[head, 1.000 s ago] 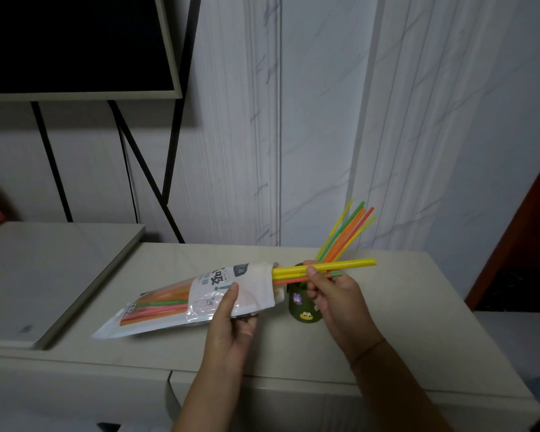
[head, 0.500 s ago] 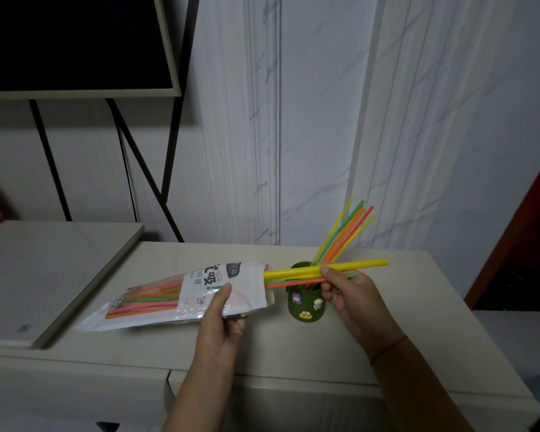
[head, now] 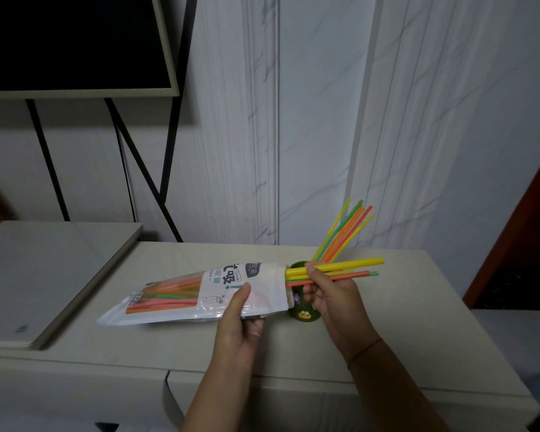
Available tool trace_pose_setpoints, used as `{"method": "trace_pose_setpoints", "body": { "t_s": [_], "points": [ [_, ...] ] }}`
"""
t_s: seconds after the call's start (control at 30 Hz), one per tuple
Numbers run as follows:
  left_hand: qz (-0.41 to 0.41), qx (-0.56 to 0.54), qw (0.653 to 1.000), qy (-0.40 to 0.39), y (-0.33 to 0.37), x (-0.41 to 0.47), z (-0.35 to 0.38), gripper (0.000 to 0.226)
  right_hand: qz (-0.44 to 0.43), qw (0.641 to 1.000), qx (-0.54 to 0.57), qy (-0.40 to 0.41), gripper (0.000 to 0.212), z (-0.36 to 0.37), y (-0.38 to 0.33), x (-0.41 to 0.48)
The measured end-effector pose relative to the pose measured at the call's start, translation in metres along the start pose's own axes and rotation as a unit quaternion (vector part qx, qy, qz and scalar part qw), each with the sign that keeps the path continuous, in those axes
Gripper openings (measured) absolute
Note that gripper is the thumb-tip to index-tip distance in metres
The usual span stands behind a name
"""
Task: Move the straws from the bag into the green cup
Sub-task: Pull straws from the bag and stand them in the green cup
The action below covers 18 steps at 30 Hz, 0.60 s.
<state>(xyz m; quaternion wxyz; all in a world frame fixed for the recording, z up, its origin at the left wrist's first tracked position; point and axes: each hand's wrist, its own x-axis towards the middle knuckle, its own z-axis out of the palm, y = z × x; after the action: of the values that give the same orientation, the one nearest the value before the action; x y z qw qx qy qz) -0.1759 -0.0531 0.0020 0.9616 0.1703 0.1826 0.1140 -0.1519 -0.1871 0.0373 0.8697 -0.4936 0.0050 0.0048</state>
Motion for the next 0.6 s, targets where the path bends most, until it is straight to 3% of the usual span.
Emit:
{"method": "trace_pose_setpoints", "body": {
  "t_s": [0.6],
  "points": [
    [0.02, -0.008, 0.999, 0.032, 0.023, 0.009, -0.005, 0.036, -0.026, 0.998, -0.049, 0.019, 0.011, -0.023, -0.015, 0.009]
  ]
}}
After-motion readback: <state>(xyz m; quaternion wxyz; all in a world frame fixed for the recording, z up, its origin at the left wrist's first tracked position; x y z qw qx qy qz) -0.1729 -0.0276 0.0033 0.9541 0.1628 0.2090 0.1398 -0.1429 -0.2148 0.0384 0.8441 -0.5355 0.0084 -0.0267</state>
